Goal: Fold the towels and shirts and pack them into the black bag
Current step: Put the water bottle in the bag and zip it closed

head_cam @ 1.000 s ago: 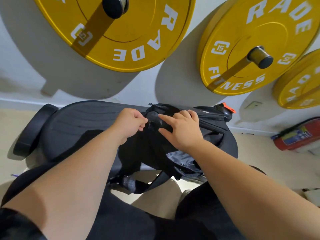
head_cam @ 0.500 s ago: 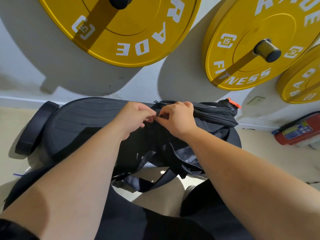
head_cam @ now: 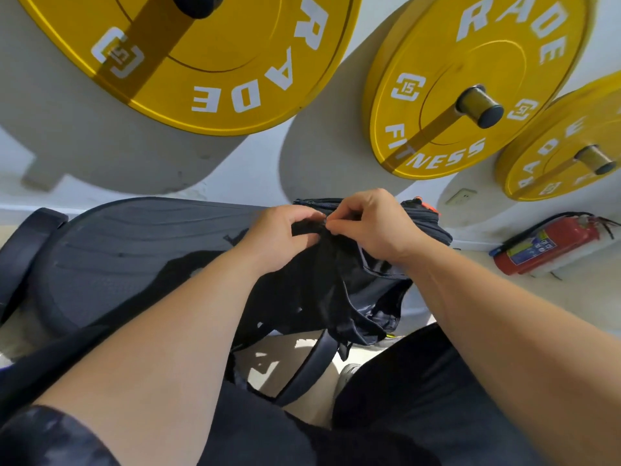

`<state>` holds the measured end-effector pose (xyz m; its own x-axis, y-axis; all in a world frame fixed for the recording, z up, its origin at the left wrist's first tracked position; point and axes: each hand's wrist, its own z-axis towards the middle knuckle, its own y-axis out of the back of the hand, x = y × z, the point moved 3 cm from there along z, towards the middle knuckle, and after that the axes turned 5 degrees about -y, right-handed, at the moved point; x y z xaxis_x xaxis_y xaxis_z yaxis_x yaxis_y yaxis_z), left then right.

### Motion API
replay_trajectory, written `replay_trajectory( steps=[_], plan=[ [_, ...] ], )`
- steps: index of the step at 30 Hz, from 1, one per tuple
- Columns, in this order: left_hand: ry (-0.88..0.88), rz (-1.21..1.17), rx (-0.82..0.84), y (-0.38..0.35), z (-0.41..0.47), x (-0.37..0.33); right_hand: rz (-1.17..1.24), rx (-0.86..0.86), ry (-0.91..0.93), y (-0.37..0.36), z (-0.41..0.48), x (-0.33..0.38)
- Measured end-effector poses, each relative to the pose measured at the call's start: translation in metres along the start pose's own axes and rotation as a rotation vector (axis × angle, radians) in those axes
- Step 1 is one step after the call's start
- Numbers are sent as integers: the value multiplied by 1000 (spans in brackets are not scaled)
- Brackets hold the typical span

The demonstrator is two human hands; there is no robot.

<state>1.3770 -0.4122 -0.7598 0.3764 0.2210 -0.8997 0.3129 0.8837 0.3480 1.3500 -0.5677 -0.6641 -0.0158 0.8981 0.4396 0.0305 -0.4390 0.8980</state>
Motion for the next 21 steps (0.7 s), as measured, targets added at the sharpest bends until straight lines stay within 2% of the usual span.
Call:
replay_trajectory(
  steps=[4, 8, 13, 21],
  plan=[
    [2, -81, -54, -14, 13, -12, 87, -69, -50, 17, -4, -7],
    [-24, -140, -165, 0, 22, -29, 453, -65, -147, 27, -8, -13],
    [-14, -177, -245, 30, 20, -40, 774, -11, -126, 24, 0, 10],
    [-13, -168, -19, 36, 7, -51, 589, 37, -94, 24, -6, 14]
  ],
)
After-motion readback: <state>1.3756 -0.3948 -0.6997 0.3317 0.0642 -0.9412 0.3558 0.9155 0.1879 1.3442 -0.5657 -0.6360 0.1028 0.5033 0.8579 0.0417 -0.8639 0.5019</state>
